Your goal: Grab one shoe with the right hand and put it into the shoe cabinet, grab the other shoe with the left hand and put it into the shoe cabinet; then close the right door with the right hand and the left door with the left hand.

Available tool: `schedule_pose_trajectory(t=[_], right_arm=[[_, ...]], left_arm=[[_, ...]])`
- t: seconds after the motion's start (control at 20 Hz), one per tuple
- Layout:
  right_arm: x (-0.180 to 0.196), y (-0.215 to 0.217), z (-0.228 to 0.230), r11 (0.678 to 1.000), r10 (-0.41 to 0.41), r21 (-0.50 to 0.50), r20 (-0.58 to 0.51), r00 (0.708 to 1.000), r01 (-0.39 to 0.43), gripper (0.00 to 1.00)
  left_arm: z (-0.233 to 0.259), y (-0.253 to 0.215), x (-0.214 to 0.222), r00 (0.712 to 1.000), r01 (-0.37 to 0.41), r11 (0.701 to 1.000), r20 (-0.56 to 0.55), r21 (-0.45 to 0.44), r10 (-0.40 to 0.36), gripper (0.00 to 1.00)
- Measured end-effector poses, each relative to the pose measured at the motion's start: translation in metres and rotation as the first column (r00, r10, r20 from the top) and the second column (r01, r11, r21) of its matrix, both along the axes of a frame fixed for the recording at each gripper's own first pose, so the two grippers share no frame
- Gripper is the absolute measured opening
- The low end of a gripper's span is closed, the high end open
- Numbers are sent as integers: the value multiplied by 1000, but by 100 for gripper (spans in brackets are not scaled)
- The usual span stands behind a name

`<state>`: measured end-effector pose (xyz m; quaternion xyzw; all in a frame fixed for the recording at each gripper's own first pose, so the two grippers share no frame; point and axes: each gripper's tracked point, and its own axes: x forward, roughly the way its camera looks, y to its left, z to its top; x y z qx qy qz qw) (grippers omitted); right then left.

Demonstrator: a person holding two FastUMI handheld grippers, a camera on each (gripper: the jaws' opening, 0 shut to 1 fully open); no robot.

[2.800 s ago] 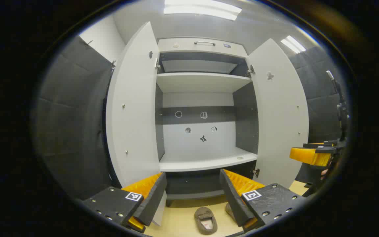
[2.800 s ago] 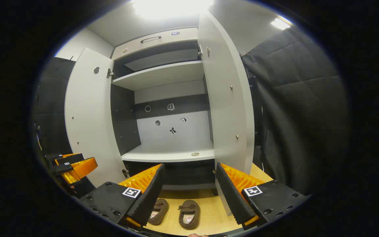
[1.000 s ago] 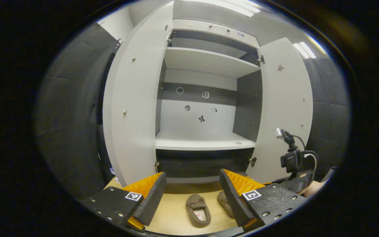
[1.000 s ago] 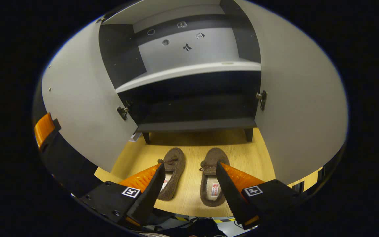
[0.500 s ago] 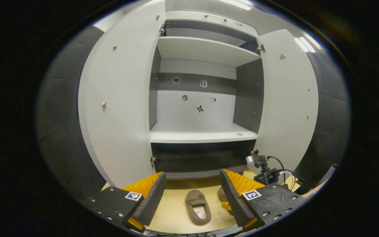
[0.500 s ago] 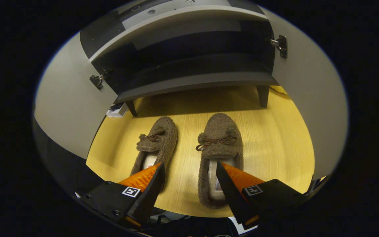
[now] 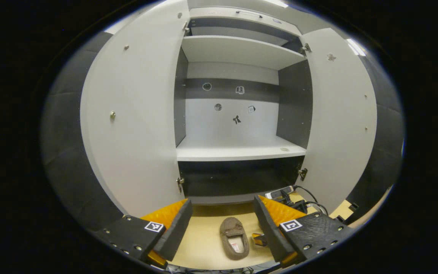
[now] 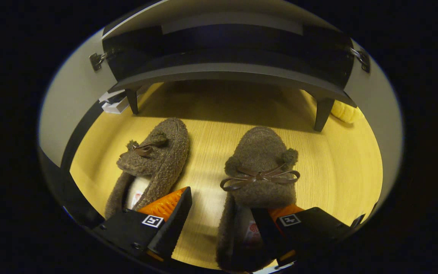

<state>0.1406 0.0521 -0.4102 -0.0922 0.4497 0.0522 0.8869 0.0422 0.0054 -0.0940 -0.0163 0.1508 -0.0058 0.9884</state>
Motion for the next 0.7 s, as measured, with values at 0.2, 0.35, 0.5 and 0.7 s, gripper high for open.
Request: schedule_pose_trajectory(t=[0.2, 0.35, 0.5, 0.7], right_arm=[[5, -19, 1, 995, -22, -94, 24, 999, 24, 50], [5, -20, 3, 995, -25, -93, 0, 1000, 25, 30], [7, -20, 3, 994, 11, -110, -1, 1000, -11, 10], [2, -21, 7, 999, 44, -16, -51, 998, -45, 2]], left_arm=[[-2, 8, -3, 999, -36, 999, -2, 16, 36, 94], [-3, 11, -6, 998, -56, 998, 2, 15, 56, 100], [-4, 11, -9, 998, -69, 998, 3, 8, 69, 94], [-8, 8, -13, 997, -72, 997, 0, 8, 72, 94]])
